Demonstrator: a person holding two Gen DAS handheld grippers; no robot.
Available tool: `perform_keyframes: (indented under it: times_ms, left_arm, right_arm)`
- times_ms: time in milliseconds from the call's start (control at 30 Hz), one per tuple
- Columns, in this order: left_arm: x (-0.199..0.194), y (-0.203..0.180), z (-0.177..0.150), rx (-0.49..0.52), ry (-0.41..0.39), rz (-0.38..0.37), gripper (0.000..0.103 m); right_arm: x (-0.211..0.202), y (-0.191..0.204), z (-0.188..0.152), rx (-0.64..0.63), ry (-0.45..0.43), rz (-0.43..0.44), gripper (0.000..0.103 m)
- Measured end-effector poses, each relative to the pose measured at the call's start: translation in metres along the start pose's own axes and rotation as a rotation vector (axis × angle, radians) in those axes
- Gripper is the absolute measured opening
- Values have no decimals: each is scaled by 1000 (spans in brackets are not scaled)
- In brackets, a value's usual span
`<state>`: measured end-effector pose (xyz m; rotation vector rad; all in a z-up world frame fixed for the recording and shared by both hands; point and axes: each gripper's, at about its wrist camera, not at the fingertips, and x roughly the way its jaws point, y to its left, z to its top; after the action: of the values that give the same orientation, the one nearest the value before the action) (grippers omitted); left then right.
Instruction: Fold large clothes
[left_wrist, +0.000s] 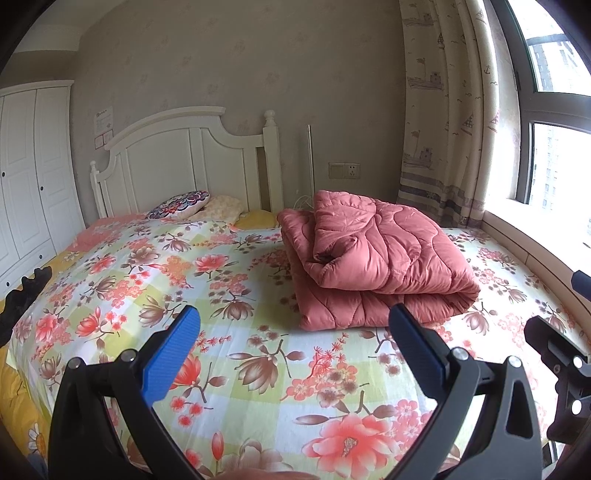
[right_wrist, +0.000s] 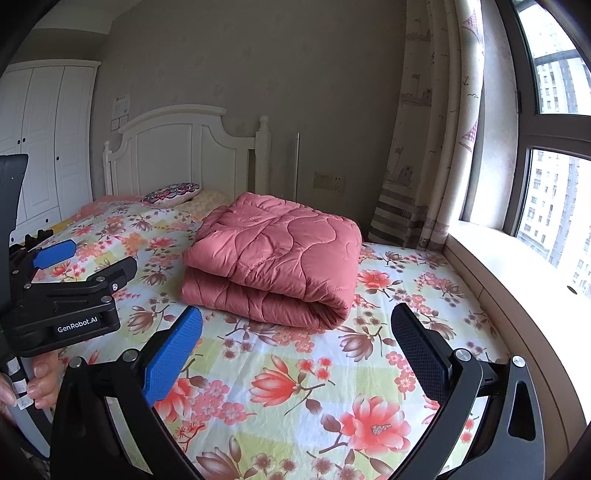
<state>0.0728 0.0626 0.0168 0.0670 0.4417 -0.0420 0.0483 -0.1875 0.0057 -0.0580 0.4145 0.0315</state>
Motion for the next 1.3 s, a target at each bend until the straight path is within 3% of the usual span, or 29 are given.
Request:
perform_keyframes:
  times_ms: [933, 1300]
  left_arm:
    - [1, 0, -4, 3, 7, -2, 101]
    - [15, 4, -14, 8, 22, -50, 101]
  right_arm:
    - [4, 2, -6, 3, 18, 5, 98]
    - [12, 3, -13, 1, 39, 12, 98]
